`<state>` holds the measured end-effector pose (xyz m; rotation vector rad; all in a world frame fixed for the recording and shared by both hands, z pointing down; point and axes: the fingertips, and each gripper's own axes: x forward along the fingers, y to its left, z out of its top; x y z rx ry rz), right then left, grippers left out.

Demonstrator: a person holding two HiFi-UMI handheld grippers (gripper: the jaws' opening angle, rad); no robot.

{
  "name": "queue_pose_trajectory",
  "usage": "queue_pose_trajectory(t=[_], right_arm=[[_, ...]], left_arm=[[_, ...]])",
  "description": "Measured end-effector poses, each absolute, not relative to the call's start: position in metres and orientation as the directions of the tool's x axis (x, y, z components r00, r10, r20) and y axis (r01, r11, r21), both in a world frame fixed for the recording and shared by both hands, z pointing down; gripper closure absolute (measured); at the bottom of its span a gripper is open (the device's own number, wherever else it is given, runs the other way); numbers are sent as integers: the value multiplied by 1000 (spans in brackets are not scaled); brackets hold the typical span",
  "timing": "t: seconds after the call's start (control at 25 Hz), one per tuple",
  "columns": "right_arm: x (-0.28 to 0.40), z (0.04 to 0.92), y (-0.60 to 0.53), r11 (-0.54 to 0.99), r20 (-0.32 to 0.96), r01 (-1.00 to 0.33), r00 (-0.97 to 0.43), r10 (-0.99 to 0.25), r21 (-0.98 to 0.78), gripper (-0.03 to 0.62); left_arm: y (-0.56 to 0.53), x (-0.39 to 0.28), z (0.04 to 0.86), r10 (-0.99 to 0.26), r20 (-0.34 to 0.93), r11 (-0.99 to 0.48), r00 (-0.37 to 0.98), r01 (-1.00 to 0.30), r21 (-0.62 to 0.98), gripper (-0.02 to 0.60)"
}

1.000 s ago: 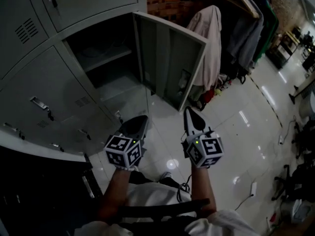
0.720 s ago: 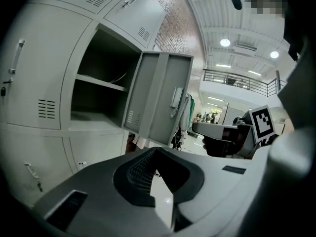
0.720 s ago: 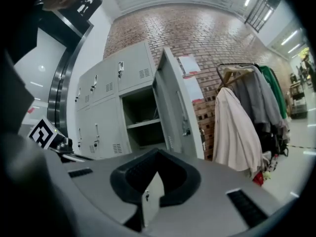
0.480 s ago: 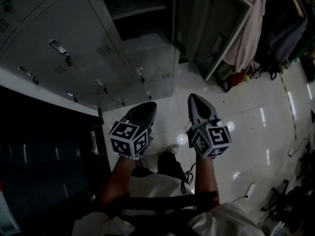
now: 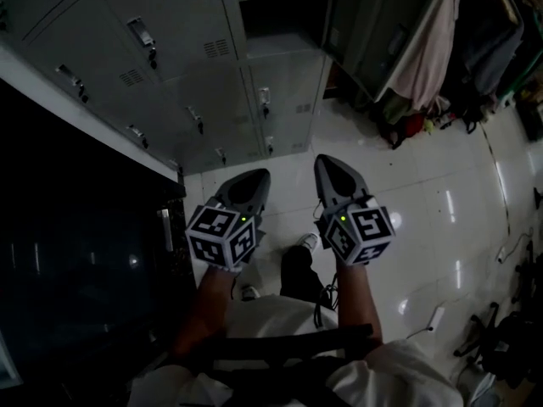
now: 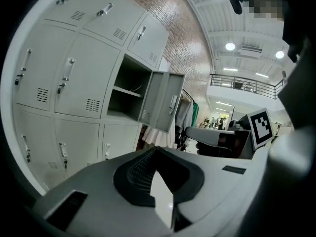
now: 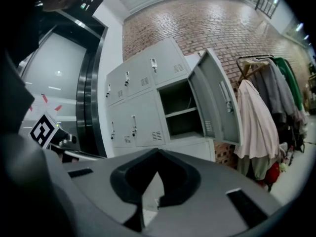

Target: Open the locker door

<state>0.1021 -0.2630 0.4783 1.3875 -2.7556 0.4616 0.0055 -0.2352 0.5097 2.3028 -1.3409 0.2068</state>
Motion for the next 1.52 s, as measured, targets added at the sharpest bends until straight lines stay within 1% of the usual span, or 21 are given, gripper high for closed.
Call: queue_pose_trajectory(t=[0.28,0.56,0.76,0.96,1.16,1.52], right_arm=[[68,452,-136,519,156,-836,-545,-824,-177,588],[73,439,-59,465,171,-870,-489,-855,-163,588],[78,422,-48,492,154,-855,-515,-843,-164,588],[90,407,-48,506,135,-846,-528,-838,-169,588],[109,409,-49,499,123,-845,-526,-842,-192,588],[117,408,-67,508,114,-837,-536,-837,-206,588]], left_arm=[[-121,-34,488,-776,277,-471,566,-813,342,583],[-55,-28,469,-739,257,-527,623,-772,356,583],[-45,-14,448,-744,203,-553,636,-757,347,583],[-45,0,430,-756,176,-559,631,-761,328,583],[-45,17,432,-754,185,-559,630,-763,324,583],[-62,29,427,-754,192,-560,628,-768,311,583]])
